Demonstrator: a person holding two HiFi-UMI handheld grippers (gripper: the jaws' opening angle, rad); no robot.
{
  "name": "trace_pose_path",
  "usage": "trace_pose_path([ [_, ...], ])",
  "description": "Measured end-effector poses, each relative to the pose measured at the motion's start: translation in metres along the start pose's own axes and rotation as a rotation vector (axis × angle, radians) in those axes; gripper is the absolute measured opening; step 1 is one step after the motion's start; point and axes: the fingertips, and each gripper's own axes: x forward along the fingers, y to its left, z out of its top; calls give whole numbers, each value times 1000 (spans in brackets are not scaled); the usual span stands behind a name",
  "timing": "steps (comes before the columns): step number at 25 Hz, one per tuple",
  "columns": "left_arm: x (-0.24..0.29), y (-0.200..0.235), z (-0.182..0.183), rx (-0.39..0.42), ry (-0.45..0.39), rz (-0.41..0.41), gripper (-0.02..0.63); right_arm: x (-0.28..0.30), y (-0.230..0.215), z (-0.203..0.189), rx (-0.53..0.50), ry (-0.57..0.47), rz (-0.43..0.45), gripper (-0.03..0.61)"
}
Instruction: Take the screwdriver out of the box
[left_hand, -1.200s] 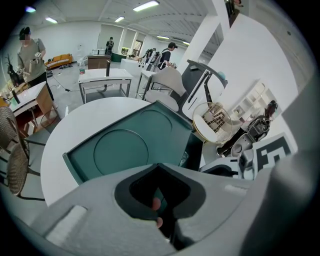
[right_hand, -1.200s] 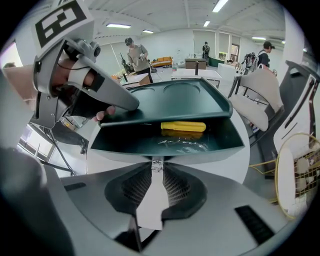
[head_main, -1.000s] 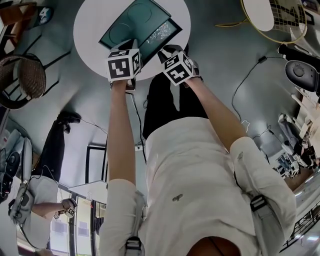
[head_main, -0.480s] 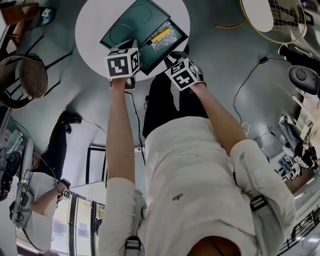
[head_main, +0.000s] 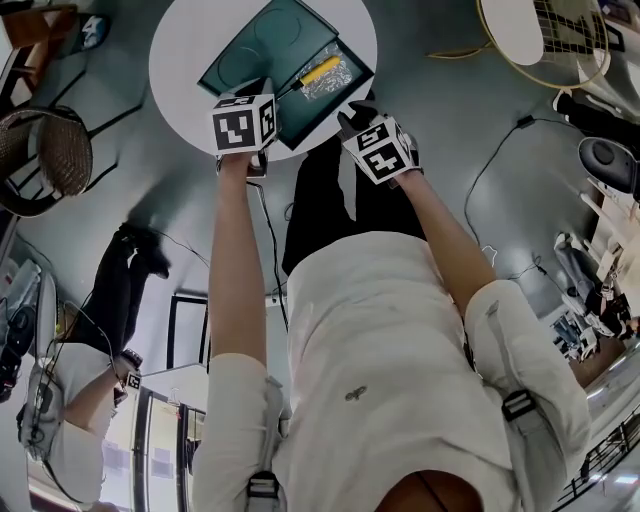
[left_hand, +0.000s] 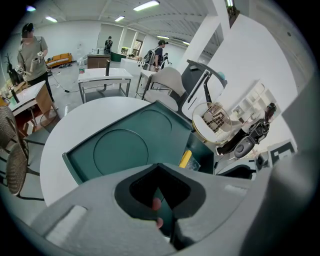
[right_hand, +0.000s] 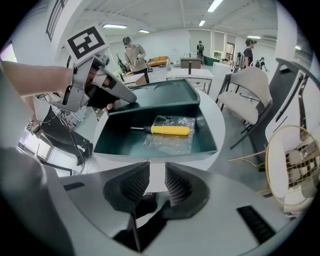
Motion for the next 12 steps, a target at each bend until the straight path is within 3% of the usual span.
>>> trace_pose_path([
  [6,-2,-2,-1,18,-13,-7,9,-21,-20,30,-68,-63,-53,103],
  [12,-25,-10,-3,7,-135,-13,9,-19,-19,64,-262,-69,-65,103],
])
